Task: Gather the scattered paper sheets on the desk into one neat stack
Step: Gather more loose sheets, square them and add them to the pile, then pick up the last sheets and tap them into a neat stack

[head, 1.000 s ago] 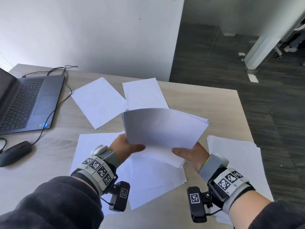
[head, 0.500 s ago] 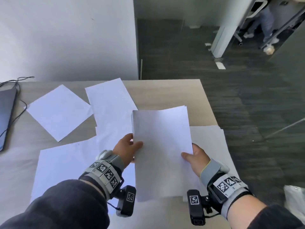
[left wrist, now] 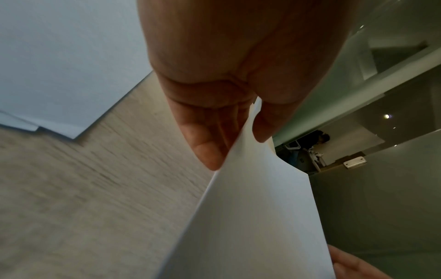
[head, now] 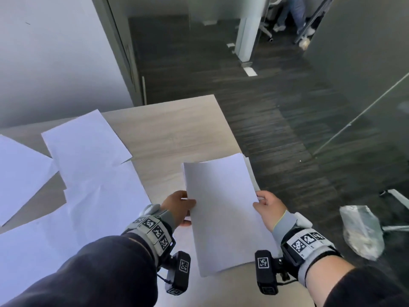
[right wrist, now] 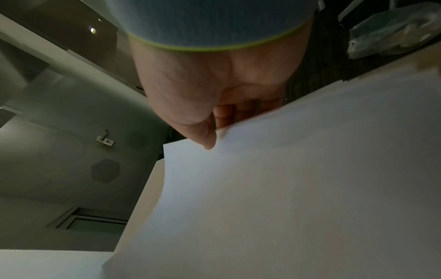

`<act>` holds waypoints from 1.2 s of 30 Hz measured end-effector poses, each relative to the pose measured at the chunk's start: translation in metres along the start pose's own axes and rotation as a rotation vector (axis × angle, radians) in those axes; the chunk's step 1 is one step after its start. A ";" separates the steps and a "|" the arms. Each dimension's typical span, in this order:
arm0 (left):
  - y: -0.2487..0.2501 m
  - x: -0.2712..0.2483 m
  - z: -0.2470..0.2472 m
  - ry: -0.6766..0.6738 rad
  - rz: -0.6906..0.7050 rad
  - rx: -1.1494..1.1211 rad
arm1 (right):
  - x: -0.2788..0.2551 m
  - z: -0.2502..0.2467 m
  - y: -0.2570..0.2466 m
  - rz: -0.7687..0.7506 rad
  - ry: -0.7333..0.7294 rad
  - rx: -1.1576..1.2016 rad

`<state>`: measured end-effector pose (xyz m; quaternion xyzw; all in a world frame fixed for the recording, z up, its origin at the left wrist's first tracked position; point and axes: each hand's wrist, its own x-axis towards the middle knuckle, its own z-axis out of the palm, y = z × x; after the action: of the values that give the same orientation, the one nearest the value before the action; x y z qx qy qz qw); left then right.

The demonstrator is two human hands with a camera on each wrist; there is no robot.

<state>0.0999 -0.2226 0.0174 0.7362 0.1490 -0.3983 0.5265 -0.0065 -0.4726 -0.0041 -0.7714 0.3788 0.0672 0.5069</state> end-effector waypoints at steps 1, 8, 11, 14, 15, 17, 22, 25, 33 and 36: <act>-0.001 0.003 0.002 0.033 -0.002 0.046 | 0.002 -0.004 0.002 0.017 0.023 -0.010; -0.012 0.006 0.004 0.193 0.070 0.165 | 0.012 -0.011 0.014 0.034 0.095 -0.149; -0.014 0.003 0.011 0.154 0.048 0.069 | 0.014 -0.007 0.009 0.040 0.076 -0.154; -0.014 0.001 0.022 0.105 0.018 -0.040 | 0.016 -0.002 0.001 -0.008 0.055 -0.173; -0.013 0.000 0.026 0.086 0.014 -0.056 | 0.017 0.000 -0.002 -0.025 0.042 -0.181; -0.011 0.000 0.031 0.061 0.014 -0.070 | 0.020 0.003 -0.006 -0.061 0.026 -0.225; -0.012 0.002 0.026 0.020 0.051 -0.074 | 0.023 0.005 -0.014 -0.077 0.030 -0.269; -0.015 -0.002 0.002 0.079 0.107 -0.011 | 0.020 0.014 -0.024 -0.157 0.081 -0.288; -0.062 -0.015 -0.109 0.439 0.189 0.175 | -0.012 0.076 -0.087 -0.347 -0.165 -0.185; -0.094 -0.028 -0.154 0.608 0.172 0.197 | -0.026 0.119 -0.111 -0.393 -0.349 -0.250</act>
<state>0.0884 -0.0416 -0.0037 0.8787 0.1976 -0.1268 0.4157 0.0805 -0.3383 0.0327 -0.8635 0.1178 0.1453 0.4684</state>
